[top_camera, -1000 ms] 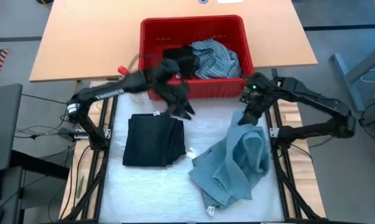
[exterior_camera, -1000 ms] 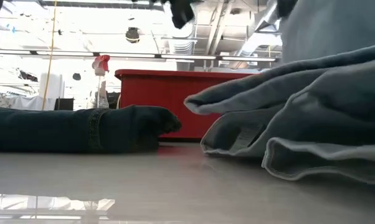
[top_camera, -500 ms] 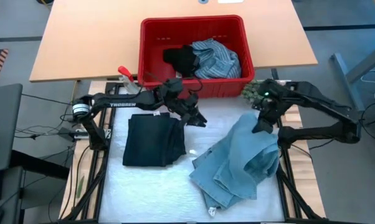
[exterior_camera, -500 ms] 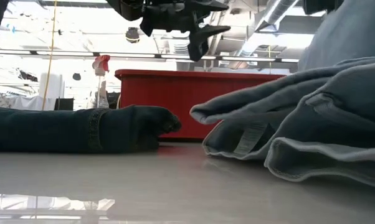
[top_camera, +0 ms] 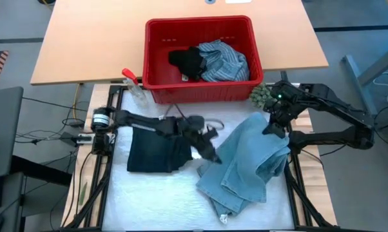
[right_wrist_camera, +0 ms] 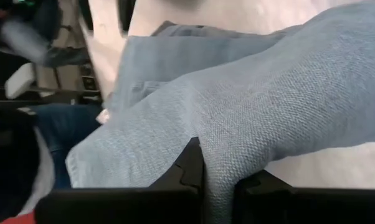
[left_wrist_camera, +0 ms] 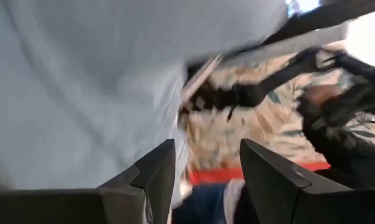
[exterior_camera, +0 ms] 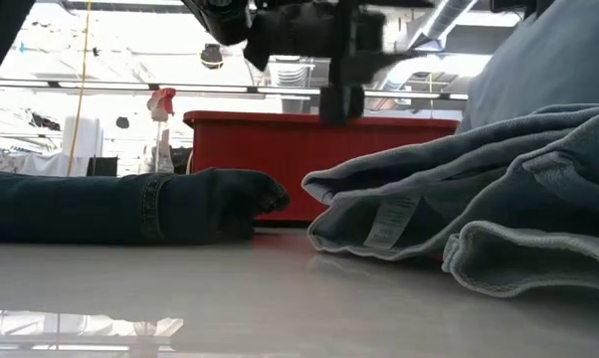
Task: Fold Laundry from Bin
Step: Fold the light blue pants
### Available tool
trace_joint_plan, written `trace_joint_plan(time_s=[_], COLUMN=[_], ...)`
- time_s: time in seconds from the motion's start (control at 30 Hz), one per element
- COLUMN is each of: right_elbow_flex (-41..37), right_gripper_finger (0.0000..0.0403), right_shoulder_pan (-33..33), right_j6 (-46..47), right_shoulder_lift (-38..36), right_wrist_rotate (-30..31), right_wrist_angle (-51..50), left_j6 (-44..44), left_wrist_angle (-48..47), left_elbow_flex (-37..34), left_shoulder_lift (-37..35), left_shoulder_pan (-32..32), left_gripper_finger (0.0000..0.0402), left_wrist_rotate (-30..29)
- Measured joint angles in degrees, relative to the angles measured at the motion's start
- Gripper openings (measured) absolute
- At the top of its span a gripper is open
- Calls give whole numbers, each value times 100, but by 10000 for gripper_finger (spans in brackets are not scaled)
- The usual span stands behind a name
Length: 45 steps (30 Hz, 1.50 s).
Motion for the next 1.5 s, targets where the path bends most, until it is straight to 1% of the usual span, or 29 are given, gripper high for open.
trace_joint_plan(time_s=[0.13, 0.2, 0.3, 0.43, 0.53, 0.67, 0.83, 0.93, 1.03, 1.23, 1.27, 1.33, 1.4, 1.47, 1.5], right_elbow_flex=[-3, -3, -3, -3, -3, -3, -3, -3, -3, -3, -3, -3, -3, -3, -3], right_gripper_finger=[49, 50, 50, 50, 50, 50, 50, 50, 51, 51, 51, 51, 51, 51, 51], right_shoulder_pan=[-2, -2, 2, 16, 17, 15, 15, 15, 17, 22, 22, 20, 20, 20, 9], right_j6=[218, 469, 922, 1411, 1513, 1280, 746, 593, 409, -68, -108, -178, -216, -215, -216], right_shoulder_lift=[-1, -1, 1, 1, 1, 1, -1, 1, -9, -17, -34, -58, -60, -75, -82], right_wrist_rotate=[272, 355, 444, 445, 440, 438, 442, 495, 540, 547, 547, 547, 551, 560, 562], right_wrist_angle=[0, 1, 20, 31, 44, 77, 107, 109, 110, 47, 44, -6, -86, -127, -168], left_j6=[-372, -384, -234, -217, -244, -372, -713, -1131, -1418, -1679, -1684, -1586, -1321, -1006, -904], left_wrist_angle=[167, 336, 298, -293, -542, -405, -176, -13, -67, -124, -236, -426, -793, -1031, -1092], left_elbow_flex=[-7, 64, 219, 436, 490, 518, 518, 574, 793, 1650, 1786, 2040, 2252, 2420, 2478], left_shoulder_lift=[402, 581, 808, 1083, 1220, 1280, 1283, 1393, 1712, 2373, 2432, 2529, 2543, 2546, 2539], left_shoulder_pan=[-191, -351, -621, -738, -784, -883, -980, -1085, -1162, -1269, -1277, -1307, -1338, -1339, -1338], left_gripper_finger=[167, 167, 167, 167, 167, 167, 167, 167, 167, 164, 159, 137, 95, 40, 21], left_wrist_rotate=[58, 109, 97, -500, -849, -1274, -2114, -2737, -2863, -2820, -2810, -2861, -2897, -2876, -2863])
